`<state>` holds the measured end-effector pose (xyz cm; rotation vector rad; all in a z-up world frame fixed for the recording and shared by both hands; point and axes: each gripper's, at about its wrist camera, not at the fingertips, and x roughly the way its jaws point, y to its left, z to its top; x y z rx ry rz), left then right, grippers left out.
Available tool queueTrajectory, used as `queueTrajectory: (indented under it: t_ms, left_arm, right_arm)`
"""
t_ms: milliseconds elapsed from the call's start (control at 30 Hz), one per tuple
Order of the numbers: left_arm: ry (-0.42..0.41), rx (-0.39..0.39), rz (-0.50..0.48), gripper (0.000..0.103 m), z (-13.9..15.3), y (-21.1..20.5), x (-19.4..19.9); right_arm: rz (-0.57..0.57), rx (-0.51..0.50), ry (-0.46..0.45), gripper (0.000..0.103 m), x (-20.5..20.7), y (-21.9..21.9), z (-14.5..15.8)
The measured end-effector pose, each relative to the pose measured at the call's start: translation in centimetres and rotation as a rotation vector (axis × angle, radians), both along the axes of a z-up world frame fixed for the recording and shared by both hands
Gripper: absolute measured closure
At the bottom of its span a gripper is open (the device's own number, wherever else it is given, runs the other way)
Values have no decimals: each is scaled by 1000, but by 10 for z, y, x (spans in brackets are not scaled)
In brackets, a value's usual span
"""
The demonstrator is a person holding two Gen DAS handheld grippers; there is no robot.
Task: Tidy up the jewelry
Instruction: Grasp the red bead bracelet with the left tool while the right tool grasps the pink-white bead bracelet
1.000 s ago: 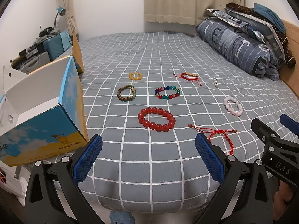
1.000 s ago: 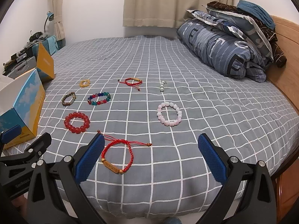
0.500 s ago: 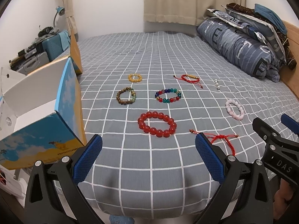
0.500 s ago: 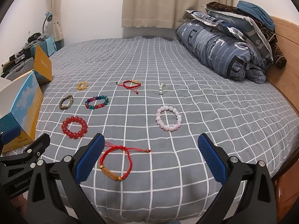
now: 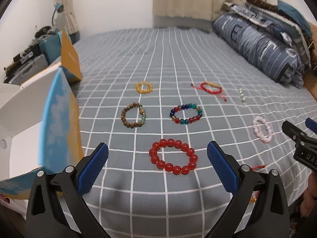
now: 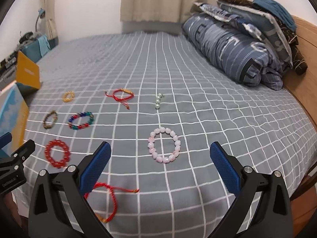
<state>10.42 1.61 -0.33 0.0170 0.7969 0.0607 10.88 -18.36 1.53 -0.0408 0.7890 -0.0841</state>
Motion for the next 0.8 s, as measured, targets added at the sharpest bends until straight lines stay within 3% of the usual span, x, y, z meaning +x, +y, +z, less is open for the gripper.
queueTrajectory:
  t_ms: [500,700,800]
  left_arm:
    - [146,-51,6,6,-61,21,53]
    - [169,-54,4,6,-73,25,56]
    - [165,-56,0,6,-73,24,56]
  right_arm:
    - [-68,-3,153,7,61,-26,-64]
    - [-78,47,193,12,72,-37,-81]
    - [-63,44,214,21,76,-35,-85]
